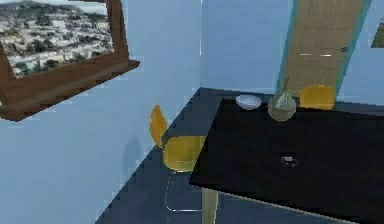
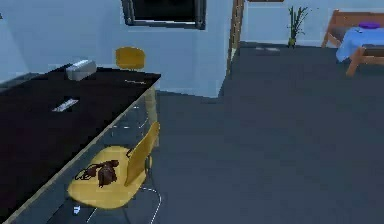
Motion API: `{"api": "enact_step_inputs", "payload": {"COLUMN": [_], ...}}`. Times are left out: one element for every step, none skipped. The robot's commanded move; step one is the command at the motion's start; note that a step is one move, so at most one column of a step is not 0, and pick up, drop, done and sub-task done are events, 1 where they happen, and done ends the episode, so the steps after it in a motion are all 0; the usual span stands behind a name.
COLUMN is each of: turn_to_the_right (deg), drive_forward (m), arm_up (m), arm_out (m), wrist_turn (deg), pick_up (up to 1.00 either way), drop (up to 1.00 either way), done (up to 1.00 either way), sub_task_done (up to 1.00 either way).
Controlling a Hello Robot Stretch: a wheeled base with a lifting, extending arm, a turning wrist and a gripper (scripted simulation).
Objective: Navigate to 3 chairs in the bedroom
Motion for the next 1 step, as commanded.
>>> {"api": "enact_step_inputs", "payload": {"turn_to_the_right": [45.0], "drive_forward": [0.00], "arm_up": [0.00], "arm_out": [0.00], "wrist_turn": [0.0], "pick_up": [0.00], "drop": [0.00], "done": [0.00], "sub_task_done": [0.00]}}
